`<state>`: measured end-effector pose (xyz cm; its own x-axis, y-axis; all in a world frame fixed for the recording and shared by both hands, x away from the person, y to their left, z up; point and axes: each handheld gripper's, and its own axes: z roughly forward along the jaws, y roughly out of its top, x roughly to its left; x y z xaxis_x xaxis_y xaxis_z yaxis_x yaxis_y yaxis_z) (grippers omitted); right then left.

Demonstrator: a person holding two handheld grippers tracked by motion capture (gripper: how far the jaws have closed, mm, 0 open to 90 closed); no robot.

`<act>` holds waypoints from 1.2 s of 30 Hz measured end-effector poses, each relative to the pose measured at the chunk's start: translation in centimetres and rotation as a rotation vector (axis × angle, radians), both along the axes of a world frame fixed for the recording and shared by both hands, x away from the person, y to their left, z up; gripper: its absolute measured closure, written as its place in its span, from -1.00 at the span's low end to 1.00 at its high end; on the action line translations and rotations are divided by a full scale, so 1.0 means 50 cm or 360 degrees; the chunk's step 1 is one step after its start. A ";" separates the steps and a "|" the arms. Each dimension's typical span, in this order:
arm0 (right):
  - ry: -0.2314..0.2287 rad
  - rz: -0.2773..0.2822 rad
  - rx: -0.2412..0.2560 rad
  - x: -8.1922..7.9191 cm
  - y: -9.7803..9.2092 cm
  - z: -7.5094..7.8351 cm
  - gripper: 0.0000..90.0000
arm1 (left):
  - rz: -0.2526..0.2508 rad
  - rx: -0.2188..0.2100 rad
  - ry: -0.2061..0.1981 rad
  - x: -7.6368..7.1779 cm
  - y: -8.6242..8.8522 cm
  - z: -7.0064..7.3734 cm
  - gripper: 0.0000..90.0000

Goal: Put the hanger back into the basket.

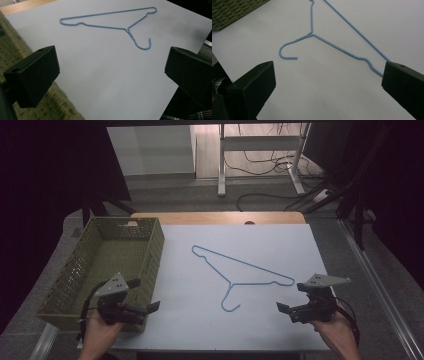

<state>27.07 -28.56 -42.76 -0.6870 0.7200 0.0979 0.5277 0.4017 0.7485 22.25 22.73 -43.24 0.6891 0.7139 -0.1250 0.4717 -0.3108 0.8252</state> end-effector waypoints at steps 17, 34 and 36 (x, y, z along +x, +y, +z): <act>-0.0002 0.0042 -0.0167 0.035 0.039 -0.004 -1.00 | -0.0183 -0.0001 0.0009 0.035 -0.117 0.001 -1.00; 0.0059 0.0084 -0.0173 0.102 0.086 -0.014 -0.91 | -0.0236 0.0024 0.0081 0.101 -0.180 -0.061 -1.00; 0.0060 0.0094 -0.0185 0.108 0.091 -0.015 -0.88 | -0.0231 0.0040 0.0095 0.108 -0.183 -0.069 -1.00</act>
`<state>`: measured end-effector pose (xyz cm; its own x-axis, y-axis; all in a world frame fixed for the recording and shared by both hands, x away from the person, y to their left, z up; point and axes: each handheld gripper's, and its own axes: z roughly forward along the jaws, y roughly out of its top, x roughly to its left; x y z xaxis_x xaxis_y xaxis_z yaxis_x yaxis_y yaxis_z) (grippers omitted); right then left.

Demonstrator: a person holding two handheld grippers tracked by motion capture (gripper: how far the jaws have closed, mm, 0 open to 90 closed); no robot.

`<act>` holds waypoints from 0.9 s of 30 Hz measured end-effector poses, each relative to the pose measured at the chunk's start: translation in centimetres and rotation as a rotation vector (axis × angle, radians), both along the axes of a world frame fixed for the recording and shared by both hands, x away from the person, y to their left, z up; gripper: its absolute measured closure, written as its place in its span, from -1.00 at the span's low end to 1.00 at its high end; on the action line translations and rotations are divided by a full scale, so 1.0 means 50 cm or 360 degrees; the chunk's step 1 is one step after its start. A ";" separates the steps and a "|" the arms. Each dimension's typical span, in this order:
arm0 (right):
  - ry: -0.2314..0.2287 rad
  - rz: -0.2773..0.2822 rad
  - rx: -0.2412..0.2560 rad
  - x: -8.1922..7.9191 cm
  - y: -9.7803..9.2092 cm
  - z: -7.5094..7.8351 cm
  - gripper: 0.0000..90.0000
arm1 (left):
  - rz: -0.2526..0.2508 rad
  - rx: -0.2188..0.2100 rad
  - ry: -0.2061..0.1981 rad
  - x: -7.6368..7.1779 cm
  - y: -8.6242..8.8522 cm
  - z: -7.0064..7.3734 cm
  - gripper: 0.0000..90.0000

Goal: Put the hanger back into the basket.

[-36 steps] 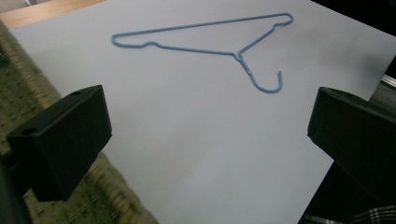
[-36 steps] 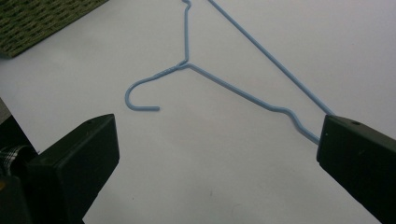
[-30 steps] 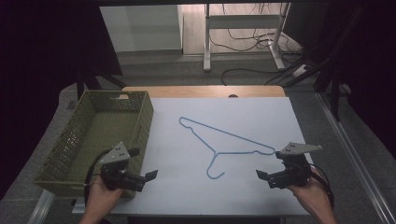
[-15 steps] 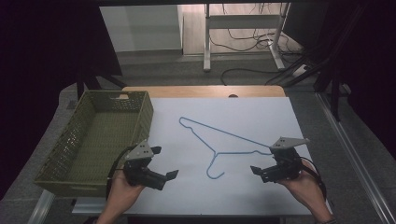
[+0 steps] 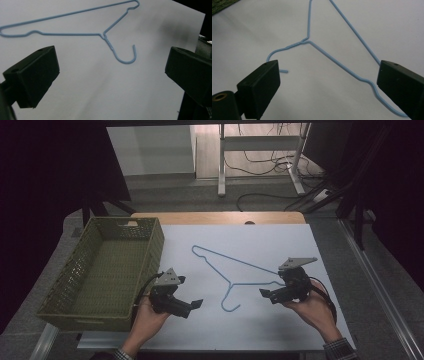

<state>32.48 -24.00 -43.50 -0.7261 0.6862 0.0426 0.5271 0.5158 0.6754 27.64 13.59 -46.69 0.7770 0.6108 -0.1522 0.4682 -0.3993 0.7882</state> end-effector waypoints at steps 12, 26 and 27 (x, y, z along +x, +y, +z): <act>0.0031 0.0083 -0.0029 0.027 0.043 -0.019 -0.63 | 0.0023 0.0018 -0.0008 0.035 -0.006 -0.023 -1.00; 0.0059 0.0280 -0.0098 0.015 0.121 -0.062 -0.08 | 0.0039 0.0050 -0.0013 0.071 -0.009 -0.050 -1.00; 0.0062 0.0288 -0.0101 0.013 0.126 -0.065 -0.04 | 0.0040 0.0053 -0.0012 0.072 -0.009 -0.052 -1.00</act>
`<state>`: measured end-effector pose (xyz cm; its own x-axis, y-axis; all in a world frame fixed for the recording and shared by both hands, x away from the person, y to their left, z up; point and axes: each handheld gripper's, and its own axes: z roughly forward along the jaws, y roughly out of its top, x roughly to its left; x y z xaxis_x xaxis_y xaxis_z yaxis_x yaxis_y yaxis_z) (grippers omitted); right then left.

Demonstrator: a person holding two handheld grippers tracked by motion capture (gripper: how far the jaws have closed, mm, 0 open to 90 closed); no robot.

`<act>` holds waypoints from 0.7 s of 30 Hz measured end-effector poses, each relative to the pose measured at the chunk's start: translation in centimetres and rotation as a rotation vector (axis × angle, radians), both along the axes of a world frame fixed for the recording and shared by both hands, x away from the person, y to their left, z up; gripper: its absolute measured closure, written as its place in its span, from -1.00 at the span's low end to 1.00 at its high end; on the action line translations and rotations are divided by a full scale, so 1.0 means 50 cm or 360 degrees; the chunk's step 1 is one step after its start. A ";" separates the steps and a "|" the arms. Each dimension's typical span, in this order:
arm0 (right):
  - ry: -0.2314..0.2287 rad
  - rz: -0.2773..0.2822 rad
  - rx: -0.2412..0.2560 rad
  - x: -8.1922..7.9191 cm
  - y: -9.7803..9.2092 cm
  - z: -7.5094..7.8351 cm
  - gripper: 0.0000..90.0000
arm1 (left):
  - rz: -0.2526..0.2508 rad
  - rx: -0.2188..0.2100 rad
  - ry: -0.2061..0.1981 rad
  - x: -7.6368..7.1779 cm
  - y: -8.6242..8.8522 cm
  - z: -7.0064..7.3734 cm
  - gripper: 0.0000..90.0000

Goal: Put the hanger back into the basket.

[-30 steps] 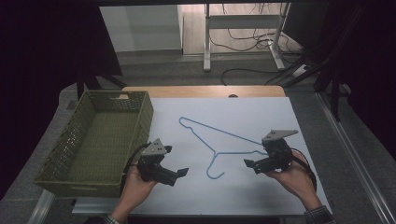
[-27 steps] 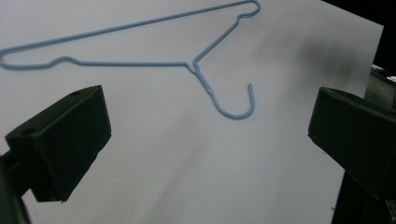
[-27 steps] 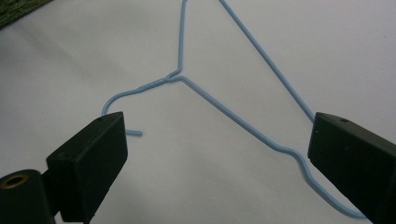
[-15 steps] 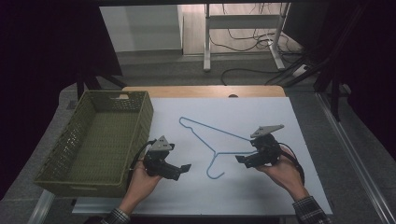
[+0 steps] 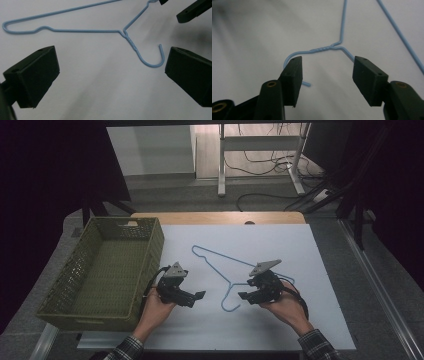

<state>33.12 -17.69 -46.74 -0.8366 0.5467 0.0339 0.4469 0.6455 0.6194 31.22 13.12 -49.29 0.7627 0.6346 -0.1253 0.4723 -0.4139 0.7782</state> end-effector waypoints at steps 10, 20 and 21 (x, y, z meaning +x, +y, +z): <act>0.0069 0.0175 -0.0038 -0.019 0.053 -0.039 0.39 | 0.0020 -0.0008 0.0007 0.006 0.007 -0.009 -1.00; 0.0124 0.0311 -0.0140 -0.038 0.099 -0.074 0.73 | -0.0001 0.0004 0.0026 0.009 0.007 -0.019 -1.00; 0.0127 0.0317 -0.0147 -0.039 0.101 -0.077 0.74 | -0.0004 0.0012 0.0027 0.008 0.006 -0.020 -1.00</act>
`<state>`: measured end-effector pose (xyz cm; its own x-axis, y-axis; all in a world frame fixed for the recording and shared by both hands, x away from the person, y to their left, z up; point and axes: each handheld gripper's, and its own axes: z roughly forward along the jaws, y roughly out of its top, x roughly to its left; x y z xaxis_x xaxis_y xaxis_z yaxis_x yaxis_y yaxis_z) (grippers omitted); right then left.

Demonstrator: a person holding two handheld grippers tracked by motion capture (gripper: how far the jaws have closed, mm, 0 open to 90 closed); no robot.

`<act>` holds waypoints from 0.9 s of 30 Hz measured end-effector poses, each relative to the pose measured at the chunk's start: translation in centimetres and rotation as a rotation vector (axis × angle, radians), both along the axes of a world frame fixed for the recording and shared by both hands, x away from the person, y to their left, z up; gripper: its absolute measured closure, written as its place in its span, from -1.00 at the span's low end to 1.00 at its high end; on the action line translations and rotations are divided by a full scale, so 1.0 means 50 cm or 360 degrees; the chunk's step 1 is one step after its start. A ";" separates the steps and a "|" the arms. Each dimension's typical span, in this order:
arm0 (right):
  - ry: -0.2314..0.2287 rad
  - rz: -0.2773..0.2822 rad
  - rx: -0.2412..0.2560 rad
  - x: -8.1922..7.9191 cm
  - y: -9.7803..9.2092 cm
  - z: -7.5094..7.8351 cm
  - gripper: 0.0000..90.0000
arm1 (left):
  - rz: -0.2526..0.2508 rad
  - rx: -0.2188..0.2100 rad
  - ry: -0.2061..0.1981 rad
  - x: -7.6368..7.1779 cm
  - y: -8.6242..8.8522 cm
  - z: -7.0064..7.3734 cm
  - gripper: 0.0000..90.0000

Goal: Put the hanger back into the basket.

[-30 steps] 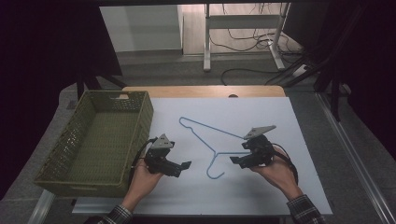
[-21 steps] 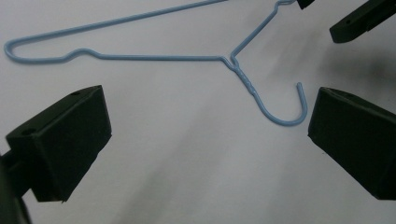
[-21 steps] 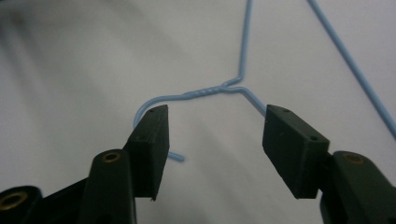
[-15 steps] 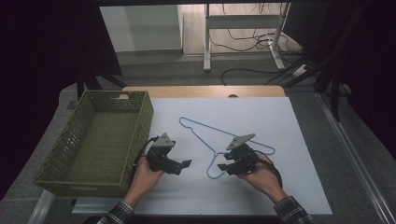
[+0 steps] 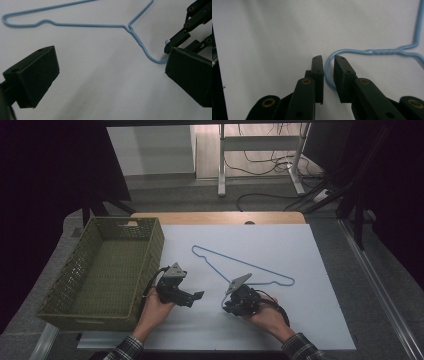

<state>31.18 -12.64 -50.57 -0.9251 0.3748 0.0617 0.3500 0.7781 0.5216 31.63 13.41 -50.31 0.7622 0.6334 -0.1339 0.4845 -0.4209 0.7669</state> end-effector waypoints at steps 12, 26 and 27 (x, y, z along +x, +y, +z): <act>-0.0011 -0.0003 -0.0042 0.000 0.004 -0.011 0.91 | -0.0005 -0.0012 0.0042 0.003 -0.004 -0.005 -1.00; -0.0069 0.0017 0.0067 -0.003 -0.003 0.045 0.92 | 0.0049 0.0008 0.0110 0.006 -0.011 -0.003 -0.98; -0.0073 0.0020 0.0073 -0.002 -0.004 0.048 0.92 | 0.0044 0.0012 0.0113 0.006 -0.013 -0.003 -0.98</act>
